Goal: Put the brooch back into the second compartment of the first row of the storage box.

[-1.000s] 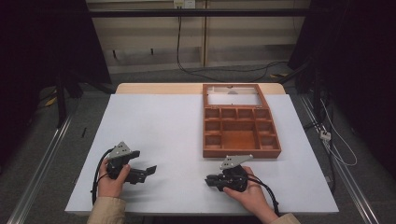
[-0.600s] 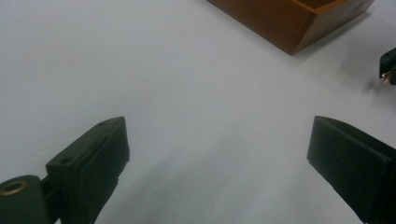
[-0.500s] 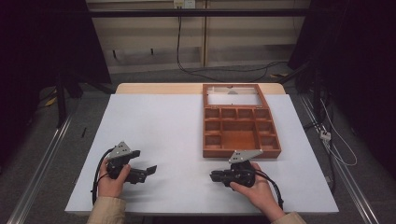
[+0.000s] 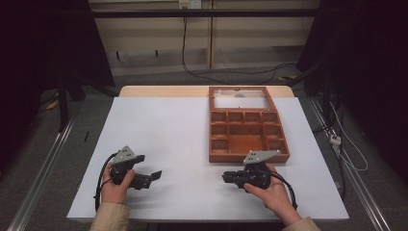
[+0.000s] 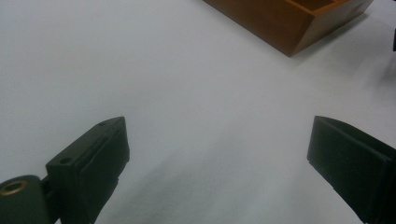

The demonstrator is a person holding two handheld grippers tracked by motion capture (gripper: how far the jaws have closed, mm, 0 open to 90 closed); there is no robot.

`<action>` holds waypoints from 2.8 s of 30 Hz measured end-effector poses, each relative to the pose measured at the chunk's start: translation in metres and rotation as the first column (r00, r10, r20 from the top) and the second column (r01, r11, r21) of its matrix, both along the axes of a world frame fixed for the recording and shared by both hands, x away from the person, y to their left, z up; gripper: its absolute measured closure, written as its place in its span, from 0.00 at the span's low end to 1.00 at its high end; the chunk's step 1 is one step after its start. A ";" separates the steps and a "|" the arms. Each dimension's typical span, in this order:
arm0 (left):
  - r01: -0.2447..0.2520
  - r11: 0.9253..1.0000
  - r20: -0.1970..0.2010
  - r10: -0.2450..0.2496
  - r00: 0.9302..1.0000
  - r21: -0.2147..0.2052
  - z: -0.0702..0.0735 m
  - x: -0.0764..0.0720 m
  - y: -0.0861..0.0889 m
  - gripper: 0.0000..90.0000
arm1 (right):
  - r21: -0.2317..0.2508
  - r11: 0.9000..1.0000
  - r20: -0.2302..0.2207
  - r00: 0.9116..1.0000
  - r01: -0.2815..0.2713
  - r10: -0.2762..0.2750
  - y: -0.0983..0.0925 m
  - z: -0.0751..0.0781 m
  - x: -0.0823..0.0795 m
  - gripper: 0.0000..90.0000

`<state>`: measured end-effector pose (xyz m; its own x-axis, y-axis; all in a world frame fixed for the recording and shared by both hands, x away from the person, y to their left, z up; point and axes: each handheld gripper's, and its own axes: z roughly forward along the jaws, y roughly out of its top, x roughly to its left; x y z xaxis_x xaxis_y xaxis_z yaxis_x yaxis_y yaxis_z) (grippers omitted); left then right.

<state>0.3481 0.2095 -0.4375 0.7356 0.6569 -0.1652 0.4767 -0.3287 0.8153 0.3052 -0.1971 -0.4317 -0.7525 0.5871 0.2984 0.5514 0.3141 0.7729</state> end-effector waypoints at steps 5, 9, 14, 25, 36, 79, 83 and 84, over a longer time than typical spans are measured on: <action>0.002 1.000 0.000 -0.002 1.000 -0.001 0.000 0.000 -0.001 0.06 | 0.000 1.000 0.006 1.000 0.001 -0.001 -0.003 0.006 0.003 0.91; 0.004 1.000 0.001 -0.004 1.000 -0.002 0.000 0.000 -0.001 0.06 | 0.002 1.000 0.004 1.000 0.003 -0.003 -0.004 0.011 0.007 0.91; 0.006 1.000 0.002 -0.006 1.000 -0.003 0.000 0.000 -0.001 0.06 | 0.006 1.000 0.008 1.000 0.007 -0.007 -0.007 0.016 0.010 0.91; 0.009 1.000 -0.004 -0.009 1.000 -0.004 0.000 0.001 -0.001 0.06 | 0.005 1.000 0.008 1.000 0.016 -0.016 -0.015 0.029 0.018 0.91; 0.010 1.000 -0.003 -0.010 1.000 -0.006 0.001 0.001 -0.002 0.06 | 0.003 1.000 0.021 0.999 0.025 -0.025 -0.019 0.043 0.028 0.91; 0.023 1.000 -0.006 -0.023 1.000 -0.008 0.001 0.002 -0.004 0.06 | -0.006 0.995 0.053 0.994 0.098 -0.097 -0.029 0.058 0.078 0.91; 0.022 1.000 -0.004 -0.022 1.000 -0.011 0.001 0.002 -0.004 0.06 | -0.011 0.994 0.054 0.993 0.104 -0.104 -0.030 0.058 0.083 0.91; 0.023 1.000 -0.004 -0.023 1.000 -0.011 0.001 0.002 -0.004 0.06 | -0.010 0.994 0.052 0.993 0.106 -0.105 -0.031 0.058 0.084 0.91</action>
